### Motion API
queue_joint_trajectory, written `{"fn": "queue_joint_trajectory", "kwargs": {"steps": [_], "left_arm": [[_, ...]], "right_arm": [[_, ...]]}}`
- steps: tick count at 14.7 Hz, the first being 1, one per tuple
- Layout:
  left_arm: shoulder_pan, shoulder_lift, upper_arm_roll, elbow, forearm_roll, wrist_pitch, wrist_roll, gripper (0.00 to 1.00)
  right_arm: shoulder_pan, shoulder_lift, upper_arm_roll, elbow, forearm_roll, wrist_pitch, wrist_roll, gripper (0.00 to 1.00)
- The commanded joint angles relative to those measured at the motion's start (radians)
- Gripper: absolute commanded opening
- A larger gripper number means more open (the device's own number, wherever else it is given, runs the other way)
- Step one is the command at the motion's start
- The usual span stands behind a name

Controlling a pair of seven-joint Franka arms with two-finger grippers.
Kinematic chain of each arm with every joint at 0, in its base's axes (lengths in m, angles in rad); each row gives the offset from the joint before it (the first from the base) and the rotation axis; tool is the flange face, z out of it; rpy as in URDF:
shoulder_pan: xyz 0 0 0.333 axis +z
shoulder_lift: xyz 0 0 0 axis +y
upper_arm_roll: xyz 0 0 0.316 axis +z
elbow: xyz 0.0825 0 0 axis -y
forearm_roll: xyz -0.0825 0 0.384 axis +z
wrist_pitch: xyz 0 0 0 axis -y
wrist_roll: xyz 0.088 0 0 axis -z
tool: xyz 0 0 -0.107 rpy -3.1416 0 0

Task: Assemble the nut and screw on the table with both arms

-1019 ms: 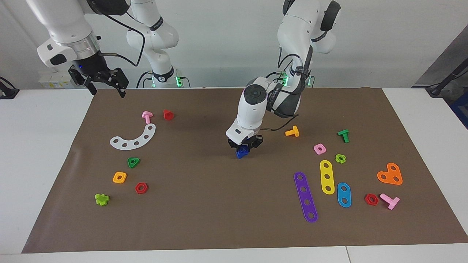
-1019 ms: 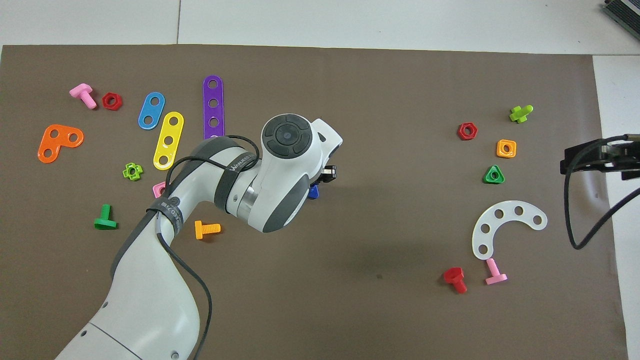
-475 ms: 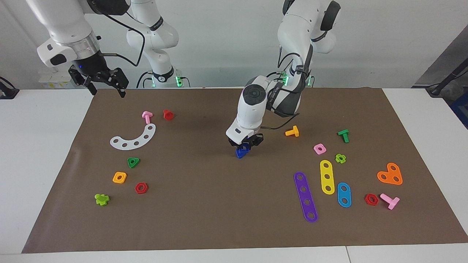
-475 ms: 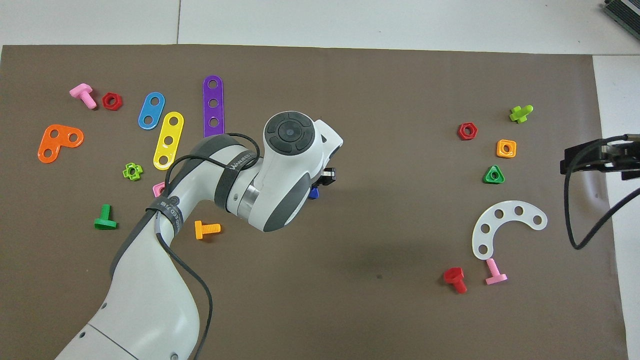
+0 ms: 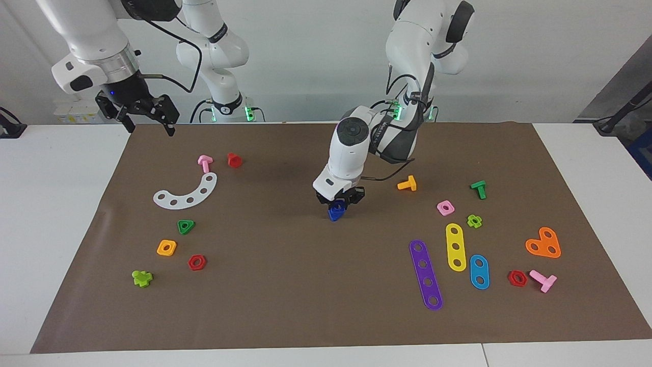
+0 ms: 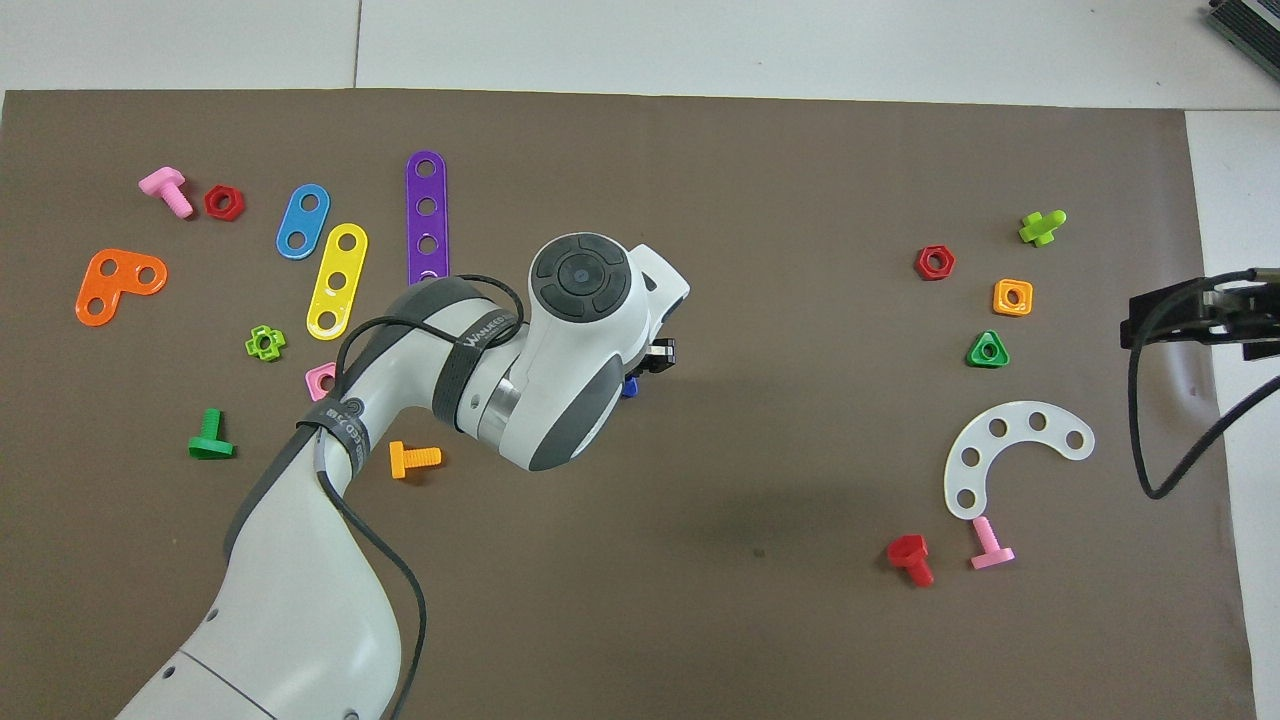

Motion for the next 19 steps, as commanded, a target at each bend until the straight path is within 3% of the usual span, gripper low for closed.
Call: {"fn": "queue_joint_trajectory", "kwargs": {"steps": [1,7,14,19], "left_arm": [[-0.014,-0.008,0.011,-0.082,0.01,0.077,-0.012,0.09],[-0.011,-0.002,0.009,-0.043,-0.003,0.079,-0.035,0.09],[0.0,0.007,0.009,0.047,0.002,-0.059,-0.032,0.09],[-0.008,0.009,0.008,0.038,-0.001,-0.031,-0.033,0.09]], "right_arm": [[0.002,-0.017,-0.005,-0.018,0.004,0.0,-0.022,1.0],[0.002,-0.017,-0.005,-0.018,0.004,0.0,-0.022,1.0],[0.002,-0.017,-0.005,-0.018,0.004,0.0,-0.022,1.0],[0.002,-0.017,-0.005,-0.018,0.004,0.0,-0.022,1.0]]}}
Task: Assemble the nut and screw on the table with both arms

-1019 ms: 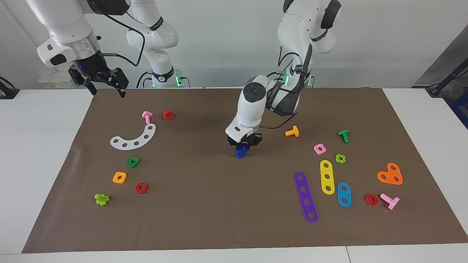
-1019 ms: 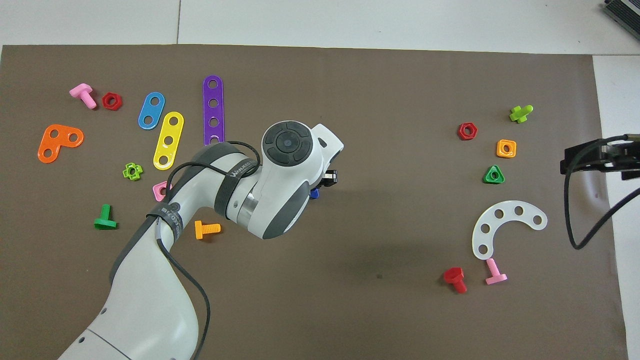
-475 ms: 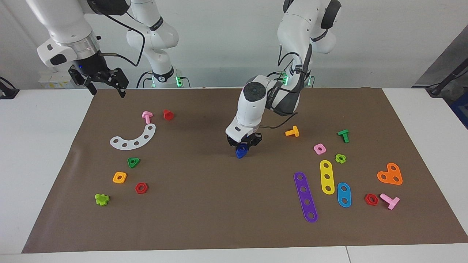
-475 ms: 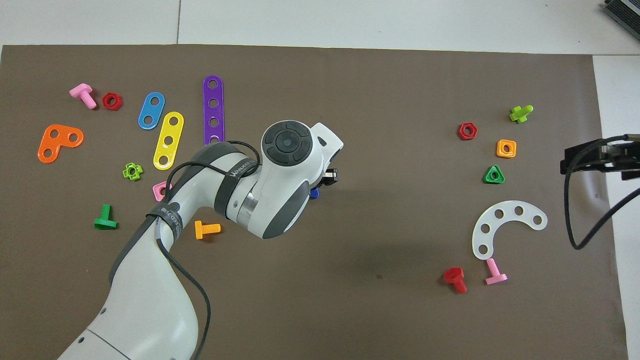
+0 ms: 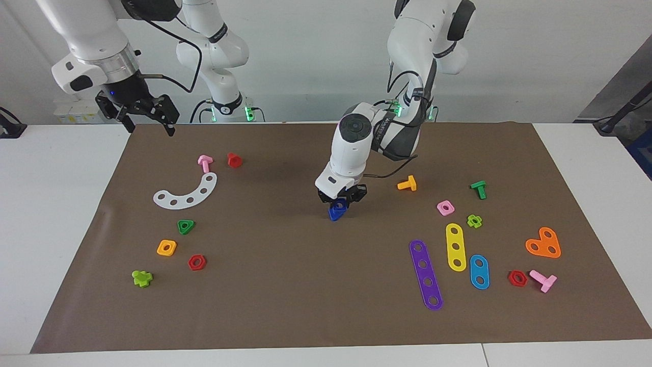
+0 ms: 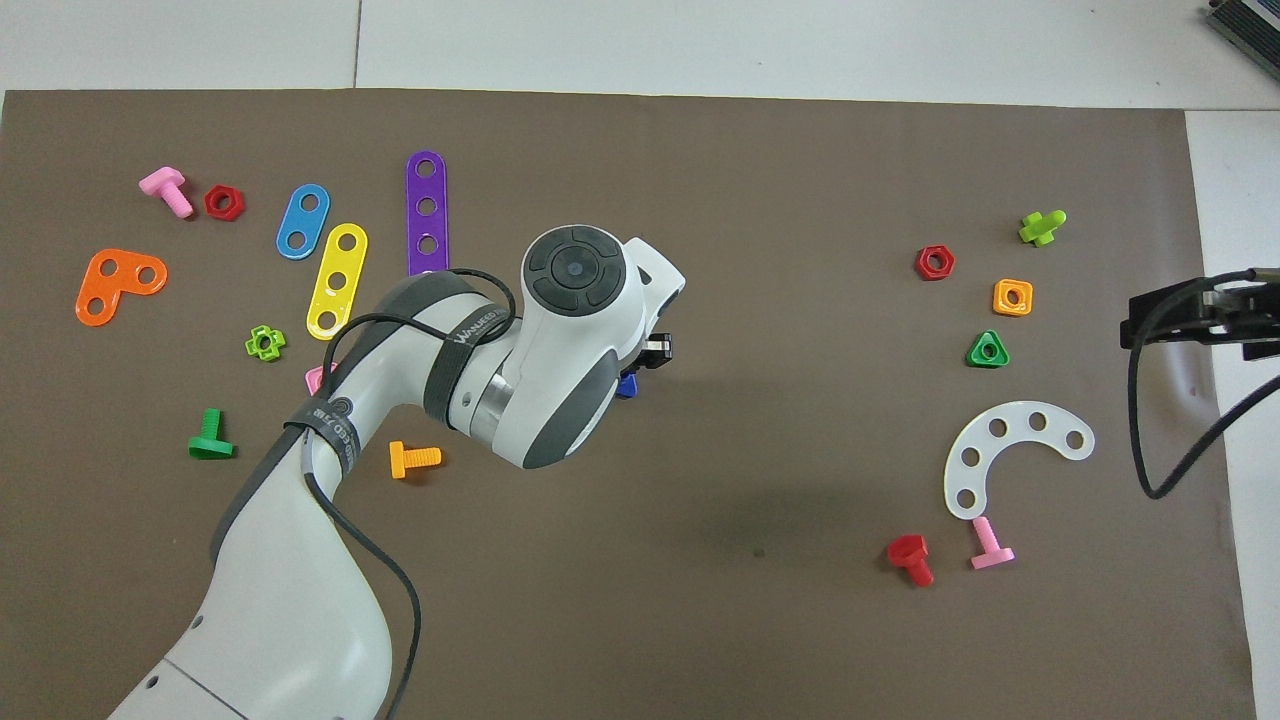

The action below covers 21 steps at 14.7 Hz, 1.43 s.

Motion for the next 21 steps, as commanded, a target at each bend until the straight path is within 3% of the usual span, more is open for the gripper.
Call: {"fn": "queue_joint_trajectory", "kwargs": {"steps": [1,9,15,21], "left_arm": [[-0.011,0.019,0.004,0.012,0.0,0.017,-0.014,0.09],[-0.014,0.013,0.006,-0.044,0.012,0.051,-0.013,0.09],[0.002,0.017,0.004,0.025,0.0,-0.011,-0.011,0.09],[0.0,0.017,0.004,0.011,0.003,0.006,-0.011,0.09]], "right_arm": [[0.002,-0.017,-0.005,-0.018,0.004,0.0,-0.022,1.0],[0.002,-0.017,-0.005,-0.018,0.004,0.0,-0.022,1.0],[0.002,-0.017,-0.005,-0.018,0.004,0.0,-0.022,1.0],[0.002,-0.017,-0.005,-0.018,0.004,0.0,-0.022,1.0]]}}
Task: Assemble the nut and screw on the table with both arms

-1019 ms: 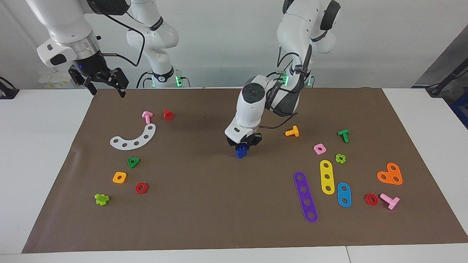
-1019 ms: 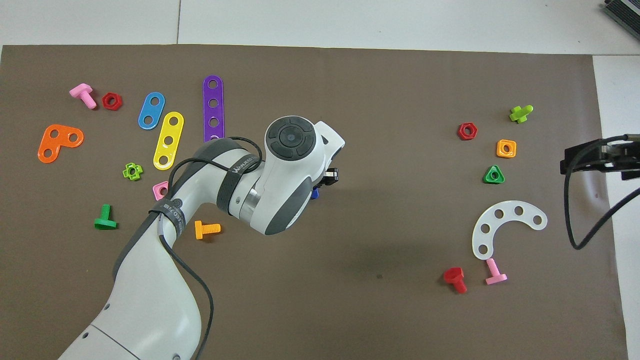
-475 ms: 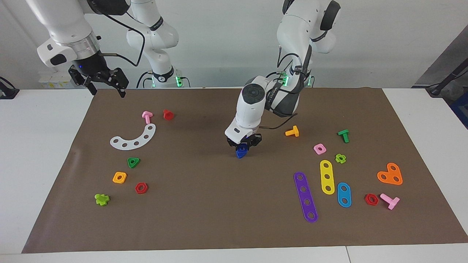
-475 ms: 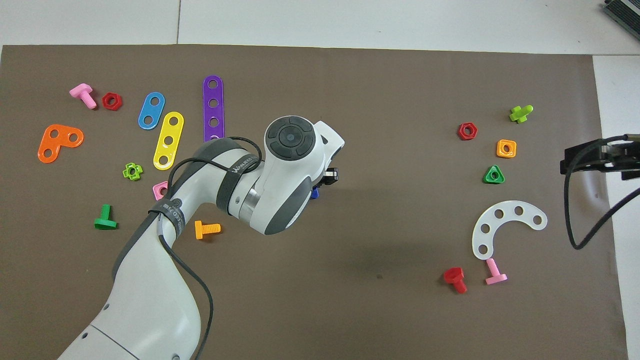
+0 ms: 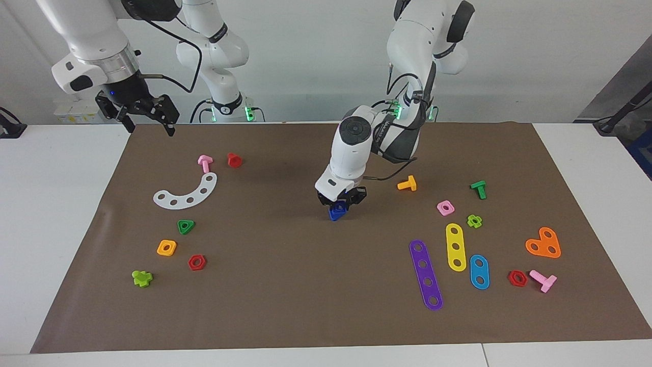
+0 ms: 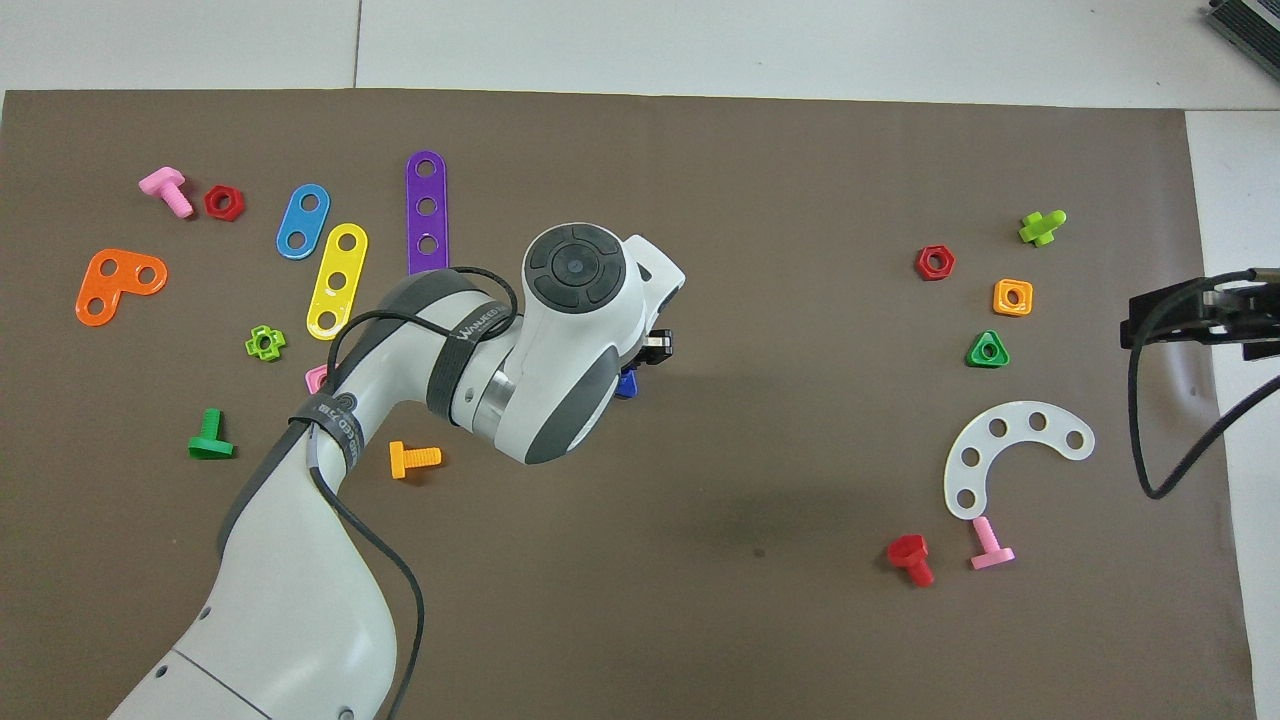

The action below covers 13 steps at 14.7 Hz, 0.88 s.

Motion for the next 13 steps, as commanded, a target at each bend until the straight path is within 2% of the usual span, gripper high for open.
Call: {"fn": "queue_joint_trajectory", "kwargs": {"steps": [1,4,7,11,13], "left_arm": [[-0.003,0.004,0.002,-0.008,0.003,0.004,-0.011,0.09],[-0.012,-0.008,0.004,-0.08,0.007,0.068,-0.013,0.09],[-0.013,-0.011,0.004,-0.091,0.009,0.079,-0.013,0.09],[-0.01,-0.008,0.002,-0.043,0.0,0.029,-0.013,0.09],[-0.006,0.002,0.001,0.03,-0.005,-0.048,-0.016,0.09]], "right_arm": [[0.002,-0.017,-0.005,-0.018,0.004,0.0,-0.022,1.0],[0.002,-0.017,-0.005,-0.018,0.004,0.0,-0.022,1.0],[0.002,-0.017,-0.005,-0.018,0.004,-0.001,-0.022,1.0],[0.002,-0.017,-0.005,-0.018,0.004,0.0,-0.022,1.0],[0.002,-0.017,-0.005,-0.018,0.004,0.0,-0.022,1.0]]}}
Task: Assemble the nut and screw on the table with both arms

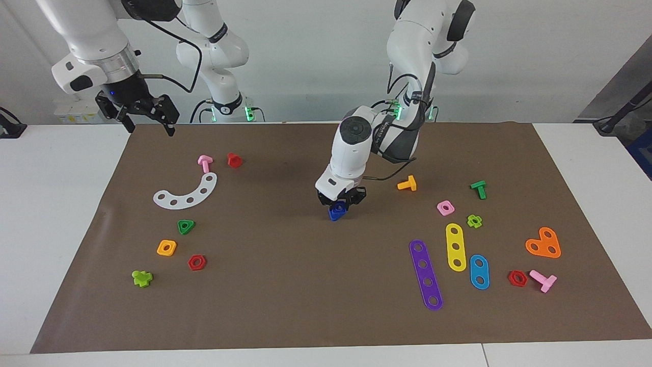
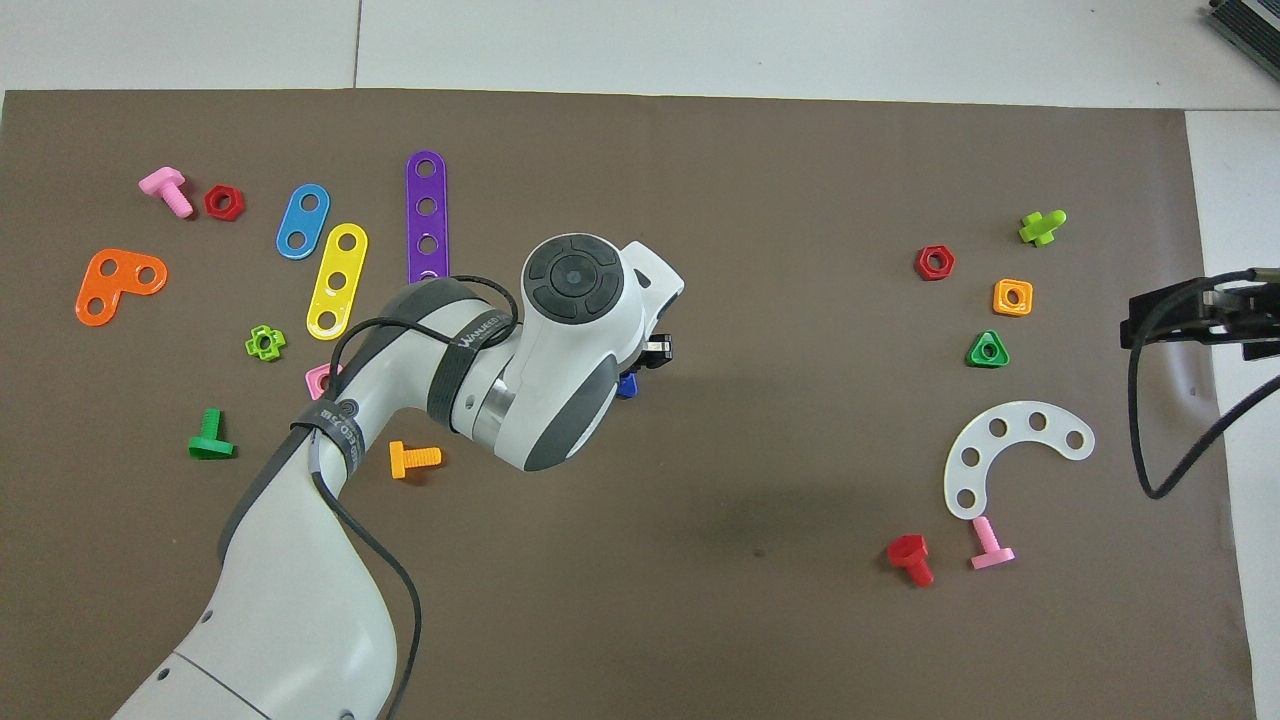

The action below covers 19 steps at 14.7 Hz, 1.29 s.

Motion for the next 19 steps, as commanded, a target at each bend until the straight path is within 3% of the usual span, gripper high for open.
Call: {"fn": "queue_joint_trajectory", "kwargs": {"steps": [1,12,16,19], "left_arm": [[-0.004,0.016,0.003,0.075,-0.017,-0.088,-0.017,0.09],[-0.015,0.004,0.006,-0.037,-0.011,0.027,-0.019,0.09],[-0.013,-0.002,0.006,-0.078,-0.009,0.082,-0.019,0.13],[-0.013,-0.001,0.006,-0.066,-0.011,0.082,-0.02,0.7]], "right_arm": [[0.002,-0.017,-0.005,-0.018,0.003,0.0,-0.022,1.0],[0.002,-0.017,-0.005,-0.018,0.004,0.0,-0.022,1.0],[0.002,-0.017,-0.005,-0.018,0.004,0.0,-0.022,1.0],[0.002,-0.017,-0.005,-0.018,0.004,0.0,-0.022,1.0]]}}
